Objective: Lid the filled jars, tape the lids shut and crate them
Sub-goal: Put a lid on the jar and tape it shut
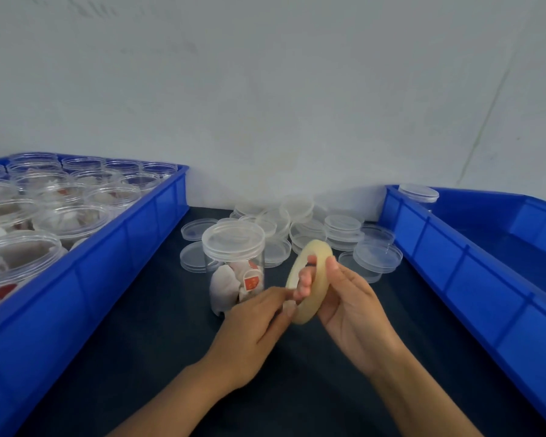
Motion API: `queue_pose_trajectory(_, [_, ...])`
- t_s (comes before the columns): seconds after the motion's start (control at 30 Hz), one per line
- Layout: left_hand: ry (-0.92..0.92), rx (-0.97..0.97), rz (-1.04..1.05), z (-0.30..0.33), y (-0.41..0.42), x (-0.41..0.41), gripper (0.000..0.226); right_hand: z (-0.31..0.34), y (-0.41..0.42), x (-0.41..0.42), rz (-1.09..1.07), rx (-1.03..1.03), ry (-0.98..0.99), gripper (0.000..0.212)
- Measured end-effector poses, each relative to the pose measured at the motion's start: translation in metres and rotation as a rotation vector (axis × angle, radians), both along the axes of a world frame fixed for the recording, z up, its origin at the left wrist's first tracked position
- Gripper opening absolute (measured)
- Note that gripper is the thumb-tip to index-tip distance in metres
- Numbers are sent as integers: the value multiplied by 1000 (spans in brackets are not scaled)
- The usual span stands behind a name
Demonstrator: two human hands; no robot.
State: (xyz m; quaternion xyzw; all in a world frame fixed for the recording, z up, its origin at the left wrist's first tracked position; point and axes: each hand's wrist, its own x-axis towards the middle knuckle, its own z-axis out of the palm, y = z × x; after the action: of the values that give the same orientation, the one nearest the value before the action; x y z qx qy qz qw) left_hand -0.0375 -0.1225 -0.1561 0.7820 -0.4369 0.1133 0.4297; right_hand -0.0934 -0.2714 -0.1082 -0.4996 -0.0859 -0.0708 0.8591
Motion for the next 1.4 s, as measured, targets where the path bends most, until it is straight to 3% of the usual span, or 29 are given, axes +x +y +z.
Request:
queue_pose_trajectory(0.1, [51, -41, -35, 0, -1, 3, 35, 1, -6, 2, -45, 208, 48, 37])
queue_pose_trajectory(0.33, [173, -99, -17, -2, 0, 7, 20, -2, -5, 6, -87, 287, 76, 37])
queue_pose_trajectory(0.43, [161, -153, -1, 0, -3, 1, 19, -3, -4, 5, -118, 114, 81, 43])
queue_pose_trajectory(0.57, [200, -231, 18, 5, -6, -8, 38, -6, 1, 3, -163, -185, 86, 45])
queue_pose_trajectory(0.7, [333, -358, -6, 9, -8, -11, 28, -13, 12, 4, -163, -338, 106, 36])
queue_pose_trajectory(0.83, [489, -438, -70, 7, -9, -10, 25, -11, 13, 2, -82, -287, 73, 40])
queue_pose_trajectory(0.93, [478, -327, -101, 5, -7, -4, 20, -9, 8, 2, -62, -192, 64, 40])
queue_pose_trajectory(1.03, [321, -144, -47, -2, -7, 1, 27, -5, 0, 4, -77, 45, 103, 42])
queue_pose_trajectory(1.2, [287, -206, -48, 1, -5, 5, 23, -1, -10, 7, -54, 448, 163, 28])
queue_pose_trajectory(1.3, [345, -253, -59, 2, -6, 4, 19, 0, -9, 6, -19, 447, 175, 36])
queue_pose_trajectory(1.4, [370, -313, -60, 2, -8, 3, 20, -1, -7, 5, -35, 258, 192, 44])
